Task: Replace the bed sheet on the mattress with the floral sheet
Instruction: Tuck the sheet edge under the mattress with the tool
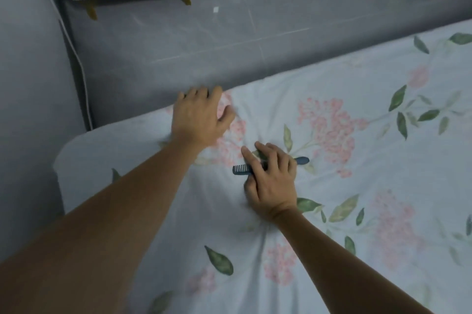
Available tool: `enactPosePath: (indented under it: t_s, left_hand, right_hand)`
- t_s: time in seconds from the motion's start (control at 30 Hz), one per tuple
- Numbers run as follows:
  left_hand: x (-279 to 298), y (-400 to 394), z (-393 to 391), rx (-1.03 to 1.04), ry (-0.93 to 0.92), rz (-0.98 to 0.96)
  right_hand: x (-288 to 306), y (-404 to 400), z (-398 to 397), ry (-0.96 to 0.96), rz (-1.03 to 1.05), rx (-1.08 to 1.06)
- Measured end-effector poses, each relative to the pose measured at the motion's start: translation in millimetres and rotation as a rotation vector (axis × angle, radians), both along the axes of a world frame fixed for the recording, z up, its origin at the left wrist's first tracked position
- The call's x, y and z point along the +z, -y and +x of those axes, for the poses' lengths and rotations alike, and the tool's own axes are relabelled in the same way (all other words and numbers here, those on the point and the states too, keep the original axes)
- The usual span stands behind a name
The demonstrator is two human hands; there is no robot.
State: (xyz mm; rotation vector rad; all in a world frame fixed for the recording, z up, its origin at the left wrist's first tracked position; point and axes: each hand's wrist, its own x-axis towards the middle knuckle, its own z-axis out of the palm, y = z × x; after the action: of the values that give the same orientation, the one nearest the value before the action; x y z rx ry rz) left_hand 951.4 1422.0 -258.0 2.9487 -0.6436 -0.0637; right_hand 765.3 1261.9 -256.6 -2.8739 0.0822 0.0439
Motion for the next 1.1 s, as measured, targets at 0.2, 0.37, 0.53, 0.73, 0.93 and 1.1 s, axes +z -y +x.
enactPosePath:
  t_s: [0.2,0.37,0.53,0.73,0.93,1.1]
  left_hand:
    - [-1,1,5,-0.008,0.010,-0.044]
    - [-12,-1,8,-0.014,-0.129,-0.003]
    - [-3,4,8,0.009,-0.220,0.050]
    - [2,5,12,-0.007,-0.242,0.060]
    - [-6,5,13,-0.014,-0.264,0.005]
    - [3,4,19,-0.043,-0.365,-0.017]
  right_hand:
    - [-2,7,1,-0.030,0.008,0.073]
    - [-8,9,4,-0.074,0.044,0.072]
    - [25,14,23,-0.133,0.154,-0.014]
    - [47,64,124,-0.019,0.123,-0.288]
    - [25,111,195,-0.011,-0.002,-0.346]
    - [19,108,196,-0.025,-0.010,-0.415]
